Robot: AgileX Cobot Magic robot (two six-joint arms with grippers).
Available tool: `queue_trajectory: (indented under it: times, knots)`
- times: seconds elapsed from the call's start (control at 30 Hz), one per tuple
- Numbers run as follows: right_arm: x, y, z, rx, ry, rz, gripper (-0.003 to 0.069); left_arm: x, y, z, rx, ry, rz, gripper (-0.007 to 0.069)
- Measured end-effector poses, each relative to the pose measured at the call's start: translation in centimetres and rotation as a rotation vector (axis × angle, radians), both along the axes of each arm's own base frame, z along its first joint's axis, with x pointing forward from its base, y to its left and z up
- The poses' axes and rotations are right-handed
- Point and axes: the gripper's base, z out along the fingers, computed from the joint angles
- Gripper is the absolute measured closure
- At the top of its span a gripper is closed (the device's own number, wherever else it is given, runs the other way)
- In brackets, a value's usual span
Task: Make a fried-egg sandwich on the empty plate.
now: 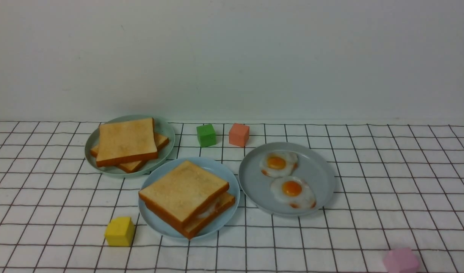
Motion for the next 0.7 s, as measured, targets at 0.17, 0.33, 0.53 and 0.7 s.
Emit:
queue_trajectory:
  times: [0.17, 0.33, 0.53, 0.7]
  knots:
    - [0.0, 0.0, 0.0, 0.000, 0.000, 0.000, 0.0658, 0.5, 0.3, 0.7, -0.068, -0.108, 0.066, 0.0622]
    - [0.0, 0.0, 0.0, 0.000, 0.000, 0.000, 0.0655, 0.9, 1.7, 1.6, -0.082, -0.233, 0.289, 0.0638]
    - [0.0, 0.0, 0.0, 0.000, 0.000, 0.000, 0.0650, 0.9, 3.3, -1.4, -0.040, -0.098, 0.564, 0.0638]
    - [0.0, 0.0, 0.0, 0.000, 0.000, 0.000, 0.0645, 0.6, 3.6, -3.8, 0.007, 0.146, 0.630, 0.0638]
